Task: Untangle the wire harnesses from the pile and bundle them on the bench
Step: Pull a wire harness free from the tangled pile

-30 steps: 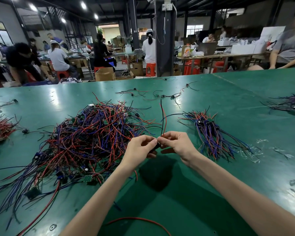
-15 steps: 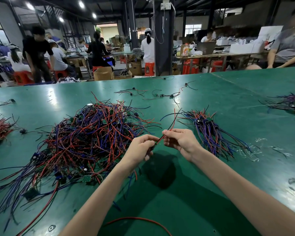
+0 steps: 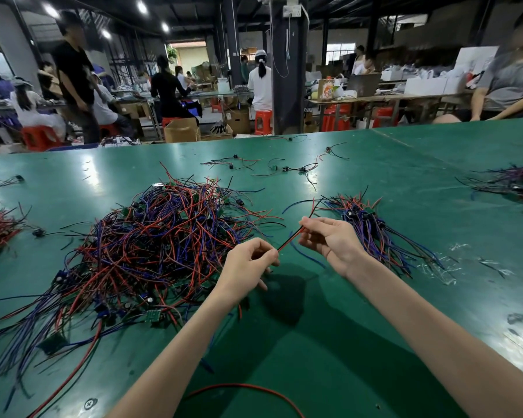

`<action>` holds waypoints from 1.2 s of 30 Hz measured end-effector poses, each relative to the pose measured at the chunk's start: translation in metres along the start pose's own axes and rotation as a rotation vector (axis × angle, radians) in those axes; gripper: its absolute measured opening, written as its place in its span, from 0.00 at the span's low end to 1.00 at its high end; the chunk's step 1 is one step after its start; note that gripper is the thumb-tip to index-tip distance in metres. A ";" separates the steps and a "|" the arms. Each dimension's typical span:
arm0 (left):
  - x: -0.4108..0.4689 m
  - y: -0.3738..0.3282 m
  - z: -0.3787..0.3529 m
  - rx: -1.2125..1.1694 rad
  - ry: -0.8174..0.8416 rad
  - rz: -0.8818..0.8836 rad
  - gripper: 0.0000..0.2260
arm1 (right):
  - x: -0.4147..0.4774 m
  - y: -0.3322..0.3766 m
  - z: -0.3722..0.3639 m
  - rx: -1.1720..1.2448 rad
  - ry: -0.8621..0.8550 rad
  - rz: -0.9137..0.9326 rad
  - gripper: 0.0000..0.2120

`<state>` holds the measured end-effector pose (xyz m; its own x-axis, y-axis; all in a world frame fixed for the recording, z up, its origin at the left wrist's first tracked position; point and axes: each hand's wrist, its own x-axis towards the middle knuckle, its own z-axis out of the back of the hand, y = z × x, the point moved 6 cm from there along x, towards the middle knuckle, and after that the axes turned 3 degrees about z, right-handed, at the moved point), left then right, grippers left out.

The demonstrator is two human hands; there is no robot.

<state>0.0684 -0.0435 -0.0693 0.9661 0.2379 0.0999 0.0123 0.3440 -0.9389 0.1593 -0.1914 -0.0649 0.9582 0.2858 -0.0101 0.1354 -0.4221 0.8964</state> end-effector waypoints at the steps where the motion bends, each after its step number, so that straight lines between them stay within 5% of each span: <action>1: 0.000 0.000 0.000 0.008 -0.004 -0.003 0.08 | 0.000 0.002 0.001 -0.009 -0.010 0.015 0.04; 17: 0.002 0.002 0.007 0.078 -0.021 -0.008 0.07 | 0.006 0.012 0.022 0.044 -0.157 0.066 0.06; 26: 0.005 0.007 0.006 0.084 -0.028 0.022 0.08 | 0.006 0.026 0.028 -0.450 -0.246 0.400 0.08; 36: 0.004 0.006 0.006 0.058 -0.019 0.022 0.08 | 0.006 0.014 0.023 0.052 -0.176 0.109 0.07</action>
<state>0.0706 -0.0350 -0.0730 0.9609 0.2632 0.0857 -0.0248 0.3905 -0.9203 0.1724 -0.2151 -0.0629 0.9965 0.0829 0.0042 0.0369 -0.4877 0.8722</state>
